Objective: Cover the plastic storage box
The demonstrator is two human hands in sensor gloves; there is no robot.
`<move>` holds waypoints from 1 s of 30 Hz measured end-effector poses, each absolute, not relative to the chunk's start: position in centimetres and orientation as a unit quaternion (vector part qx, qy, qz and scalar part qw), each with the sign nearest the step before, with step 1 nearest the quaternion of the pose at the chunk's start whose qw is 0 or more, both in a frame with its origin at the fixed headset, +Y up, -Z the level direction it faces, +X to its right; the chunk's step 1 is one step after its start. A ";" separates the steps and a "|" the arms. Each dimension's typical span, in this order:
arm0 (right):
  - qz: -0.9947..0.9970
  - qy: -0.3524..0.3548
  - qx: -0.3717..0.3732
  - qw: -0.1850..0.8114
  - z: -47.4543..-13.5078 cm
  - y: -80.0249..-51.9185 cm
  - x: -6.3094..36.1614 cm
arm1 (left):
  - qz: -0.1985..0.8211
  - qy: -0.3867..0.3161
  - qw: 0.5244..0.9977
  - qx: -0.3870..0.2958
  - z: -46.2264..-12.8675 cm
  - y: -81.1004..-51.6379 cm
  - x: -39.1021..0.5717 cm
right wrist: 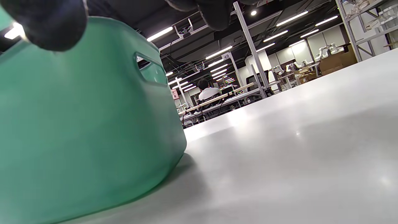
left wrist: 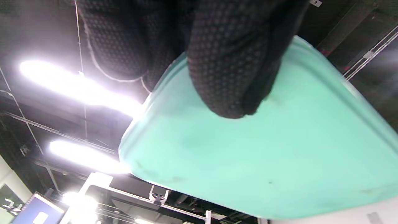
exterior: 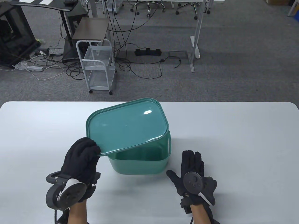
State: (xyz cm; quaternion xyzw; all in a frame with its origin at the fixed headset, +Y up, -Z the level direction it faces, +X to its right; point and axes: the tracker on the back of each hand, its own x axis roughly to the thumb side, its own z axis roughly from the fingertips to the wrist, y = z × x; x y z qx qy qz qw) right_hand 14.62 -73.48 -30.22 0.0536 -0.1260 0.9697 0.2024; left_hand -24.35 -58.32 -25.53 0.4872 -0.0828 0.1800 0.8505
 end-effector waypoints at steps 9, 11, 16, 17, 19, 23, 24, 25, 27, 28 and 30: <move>0.966 -0.135 0.053 0.216 -30.2 -73.4 14.7 | 0.212 -0.093 0.844 0.483 -25.8 -58.2 -24.9; 0.963 -0.142 0.055 0.224 -30.2 -73.3 14.7 | 0.220 -0.096 0.841 0.485 -25.6 -58.1 -25.0; 0.939 -0.199 0.101 0.263 -29.5 -71.8 13.6 | 0.244 -0.110 0.837 0.477 -25.4 -57.7 -25.4; 0.934 -0.213 0.108 0.265 -29.4 -71.3 13.3 | 0.247 -0.112 0.837 0.476 -25.3 -57.6 -25.5; 0.921 -0.248 0.118 0.277 -29.2 -69.9 12.7 | 0.254 -0.123 0.839 0.466 -25.3 -57.6 -25.6; 0.898 -0.289 0.124 0.307 -29.2 -66.3 12.2 | 0.251 -0.134 0.842 0.458 -25.1 -57.5 -25.7; 0.895 -0.291 0.124 0.314 -29.3 -65.9 12.1 | 0.249 -0.137 0.842 0.458 -25.0 -57.5 -25.7; 0.892 -0.290 0.125 0.322 -29.4 -65.2 12.1 | 0.248 -0.142 0.843 0.456 -24.9 -57.6 -25.7; 0.888 -0.287 0.132 0.335 -29.6 -63.8 11.8 | 0.252 -0.152 0.842 0.453 -24.4 -58.2 -25.7; 0.887 -0.289 0.133 0.336 -29.6 -63.3 11.7 | 0.253 -0.157 0.842 0.449 -24.1 -58.7 -25.6; 0.887 -0.293 0.136 0.330 -29.9 -62.8 11.4 | 0.251 -0.168 0.844 0.444 -23.7 -60.1 -25.7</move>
